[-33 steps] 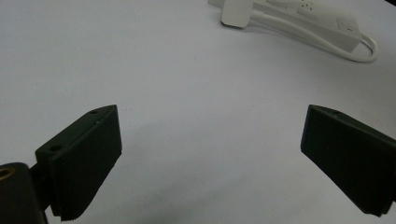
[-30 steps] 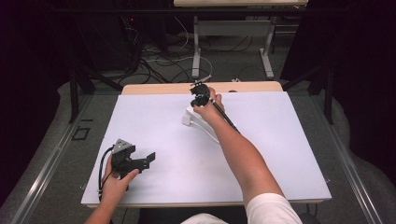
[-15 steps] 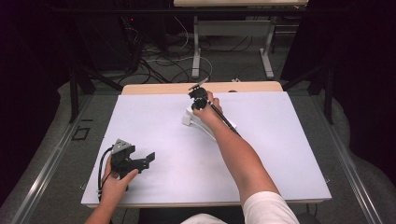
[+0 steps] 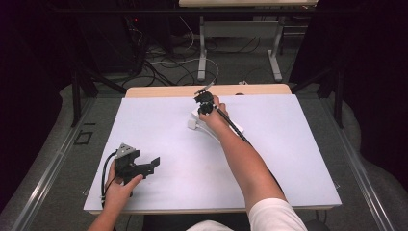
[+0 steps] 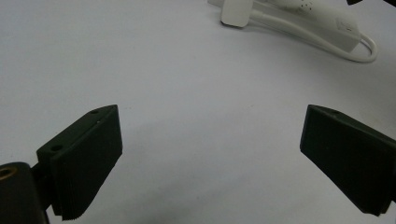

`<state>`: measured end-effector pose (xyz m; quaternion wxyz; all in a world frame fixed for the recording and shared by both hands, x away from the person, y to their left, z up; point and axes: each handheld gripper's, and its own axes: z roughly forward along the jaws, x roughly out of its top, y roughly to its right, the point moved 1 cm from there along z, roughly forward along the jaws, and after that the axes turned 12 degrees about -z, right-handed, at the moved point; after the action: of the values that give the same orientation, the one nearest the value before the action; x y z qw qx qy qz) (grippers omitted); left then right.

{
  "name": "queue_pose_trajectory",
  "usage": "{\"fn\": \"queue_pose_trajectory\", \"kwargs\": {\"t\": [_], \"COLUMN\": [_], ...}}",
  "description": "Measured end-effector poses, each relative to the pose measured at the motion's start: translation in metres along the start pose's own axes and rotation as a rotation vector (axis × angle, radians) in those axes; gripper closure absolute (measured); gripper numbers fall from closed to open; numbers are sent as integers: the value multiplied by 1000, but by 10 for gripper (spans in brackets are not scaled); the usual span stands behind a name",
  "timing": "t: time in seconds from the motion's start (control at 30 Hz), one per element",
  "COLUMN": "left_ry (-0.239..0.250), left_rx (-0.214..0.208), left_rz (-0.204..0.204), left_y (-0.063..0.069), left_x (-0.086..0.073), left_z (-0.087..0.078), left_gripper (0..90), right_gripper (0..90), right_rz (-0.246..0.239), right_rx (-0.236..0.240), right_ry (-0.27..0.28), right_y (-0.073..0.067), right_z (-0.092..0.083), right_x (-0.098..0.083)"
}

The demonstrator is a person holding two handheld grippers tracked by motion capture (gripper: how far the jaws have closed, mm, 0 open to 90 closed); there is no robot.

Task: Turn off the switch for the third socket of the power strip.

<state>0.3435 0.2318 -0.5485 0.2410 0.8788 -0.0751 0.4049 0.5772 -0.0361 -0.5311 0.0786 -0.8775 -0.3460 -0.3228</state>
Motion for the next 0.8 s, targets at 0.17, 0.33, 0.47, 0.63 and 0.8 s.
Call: {"fn": "queue_pose_trajectory", "kwargs": {"t": [0.17, 0.33, 0.47, 0.63, 0.8], "left_ry": [2, 4, 1, 1, 1], "left_rx": [1, 2, 1, 2, 1], "left_rz": [0, -2, -2, -2, -3], "left_y": [0, 0, 0, 0, 0], "left_x": [0, 0, 0, -1, -1], "left_z": [0, 0, 0, 0, 0], "left_gripper": [55, 56, 56, 56, 56], "right_gripper": [900, 900, 900, 900, 900], "right_rz": [4, 13, -7, -3, 15], "right_rx": [-11, -3, -2, 1, -2], "right_ry": [6, 14, 29, 84, 61], "right_y": [1, 2, 2, 3, 2], "right_z": [1, 1, 2, 5, 4], "right_x": [0, -1, -4, -7, -7]}}
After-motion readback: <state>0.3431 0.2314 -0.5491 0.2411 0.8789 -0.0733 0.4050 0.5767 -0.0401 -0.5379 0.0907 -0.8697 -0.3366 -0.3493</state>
